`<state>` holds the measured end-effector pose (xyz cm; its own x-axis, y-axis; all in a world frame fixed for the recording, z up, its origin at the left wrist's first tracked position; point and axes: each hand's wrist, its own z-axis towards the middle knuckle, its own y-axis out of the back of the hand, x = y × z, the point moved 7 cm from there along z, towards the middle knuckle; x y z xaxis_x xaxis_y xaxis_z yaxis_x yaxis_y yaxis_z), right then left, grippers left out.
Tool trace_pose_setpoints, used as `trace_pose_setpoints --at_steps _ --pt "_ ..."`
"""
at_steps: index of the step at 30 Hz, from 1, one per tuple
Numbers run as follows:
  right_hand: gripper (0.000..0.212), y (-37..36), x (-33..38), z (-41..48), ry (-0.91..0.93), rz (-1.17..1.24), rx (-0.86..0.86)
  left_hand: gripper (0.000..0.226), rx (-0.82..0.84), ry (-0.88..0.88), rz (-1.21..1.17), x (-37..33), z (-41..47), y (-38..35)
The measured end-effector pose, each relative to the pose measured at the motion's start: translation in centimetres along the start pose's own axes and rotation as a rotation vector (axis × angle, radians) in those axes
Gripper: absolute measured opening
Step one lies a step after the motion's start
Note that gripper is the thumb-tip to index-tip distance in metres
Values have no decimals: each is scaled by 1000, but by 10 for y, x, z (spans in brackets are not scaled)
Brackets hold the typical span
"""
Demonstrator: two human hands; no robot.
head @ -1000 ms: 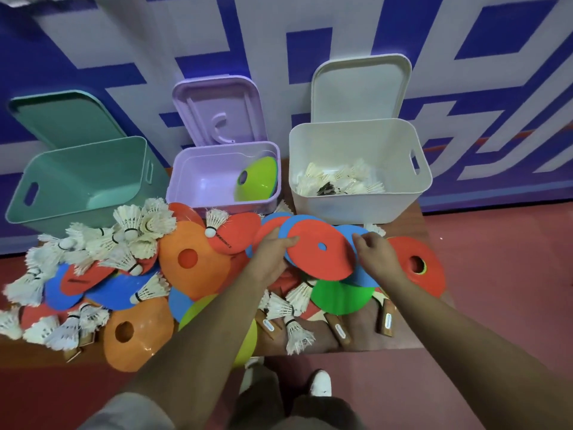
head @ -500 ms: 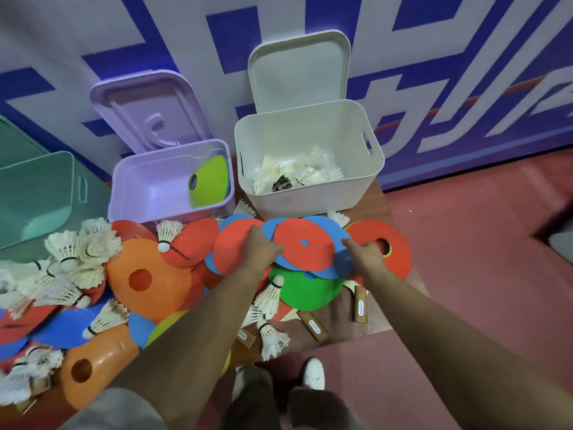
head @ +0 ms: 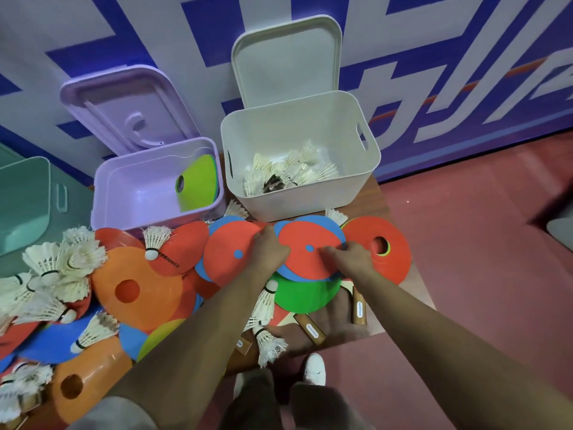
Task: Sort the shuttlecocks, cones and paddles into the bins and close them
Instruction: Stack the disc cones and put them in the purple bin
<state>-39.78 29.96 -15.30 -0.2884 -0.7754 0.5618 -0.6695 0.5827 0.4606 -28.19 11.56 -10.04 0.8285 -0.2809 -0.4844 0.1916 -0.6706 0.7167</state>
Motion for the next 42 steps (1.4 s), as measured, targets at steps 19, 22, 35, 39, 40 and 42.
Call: trace_pose_setpoints --at_steps 19,22,35,39,40,42 --pt "62 -17 32 -70 219 667 354 41 169 65 -1024 38 -44 19" --pt "69 -32 48 -92 303 589 406 35 50 44 -974 41 -59 40" --pt "72 -104 152 -172 540 532 589 60 -279 -153 -1483 102 -116 154" --pt "78 -119 186 -179 679 424 428 65 -273 -141 -1363 125 -113 188" --pt "82 -130 192 -182 685 394 421 70 -242 -132 -1345 128 -109 193" --pt "80 -150 202 -190 683 358 444 79 -206 -108 -1325 135 -99 202"
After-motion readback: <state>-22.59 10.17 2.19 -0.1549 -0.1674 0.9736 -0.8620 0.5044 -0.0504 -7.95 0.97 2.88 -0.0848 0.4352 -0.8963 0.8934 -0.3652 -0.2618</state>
